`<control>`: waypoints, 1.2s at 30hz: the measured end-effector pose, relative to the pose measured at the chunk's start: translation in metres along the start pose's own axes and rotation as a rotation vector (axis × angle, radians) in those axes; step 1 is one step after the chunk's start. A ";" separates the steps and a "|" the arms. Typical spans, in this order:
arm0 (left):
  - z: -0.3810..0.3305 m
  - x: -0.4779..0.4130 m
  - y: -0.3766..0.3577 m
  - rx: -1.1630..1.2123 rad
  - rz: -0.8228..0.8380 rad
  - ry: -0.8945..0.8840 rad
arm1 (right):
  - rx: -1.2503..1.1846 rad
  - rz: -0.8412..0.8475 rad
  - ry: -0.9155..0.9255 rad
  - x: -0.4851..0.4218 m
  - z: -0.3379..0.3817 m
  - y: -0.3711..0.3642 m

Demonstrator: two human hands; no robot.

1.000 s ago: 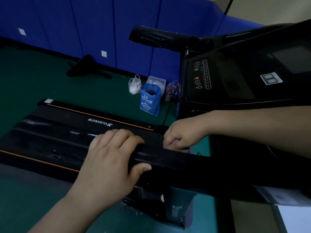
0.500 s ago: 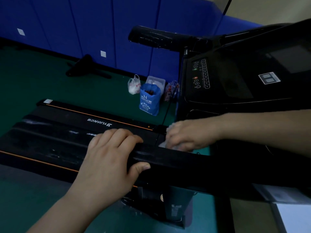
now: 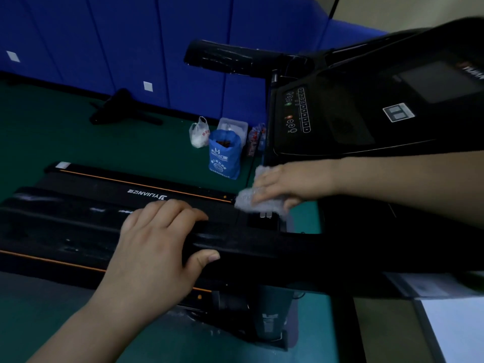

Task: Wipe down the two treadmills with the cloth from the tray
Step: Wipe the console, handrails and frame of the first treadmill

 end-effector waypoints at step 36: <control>-0.005 0.000 0.006 -0.015 0.025 0.067 | -0.310 -0.217 -1.010 0.092 0.082 0.066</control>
Point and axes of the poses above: each hand's wrist, its own x-axis away from the middle knuckle, its own y-axis out of the back of the hand, z = x × y, the point moved 1 cm from there along -x, towards the middle knuckle, and after that the axes turned 6 degrees about -x, right-handed, at the moved point
